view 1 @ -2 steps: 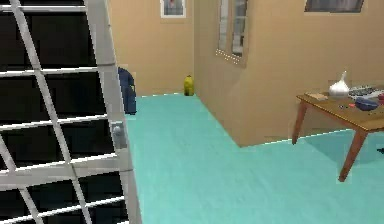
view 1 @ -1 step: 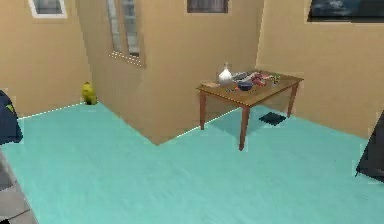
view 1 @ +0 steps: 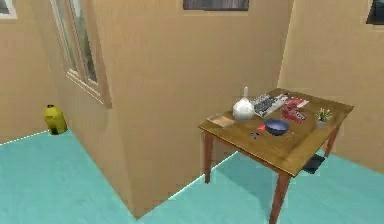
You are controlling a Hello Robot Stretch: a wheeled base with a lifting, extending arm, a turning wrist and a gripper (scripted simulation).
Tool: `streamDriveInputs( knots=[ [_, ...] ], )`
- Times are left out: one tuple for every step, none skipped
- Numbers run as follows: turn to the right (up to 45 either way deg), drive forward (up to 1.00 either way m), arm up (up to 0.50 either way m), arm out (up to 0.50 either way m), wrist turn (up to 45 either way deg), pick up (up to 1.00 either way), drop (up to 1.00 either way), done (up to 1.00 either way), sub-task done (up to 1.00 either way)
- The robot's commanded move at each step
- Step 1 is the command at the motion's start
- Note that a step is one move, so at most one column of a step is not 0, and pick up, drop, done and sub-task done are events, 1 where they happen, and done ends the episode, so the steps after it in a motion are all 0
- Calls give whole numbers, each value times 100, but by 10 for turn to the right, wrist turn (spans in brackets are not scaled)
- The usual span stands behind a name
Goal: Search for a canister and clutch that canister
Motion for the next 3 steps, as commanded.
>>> streamDriveInputs(
  knots=[
    [330,0,0,0,0,0,0,0,0],
    [30,0,0,0,0,0,0,0,0],
    [0,5,0,0,0,0,0,0,0]
  ],
)
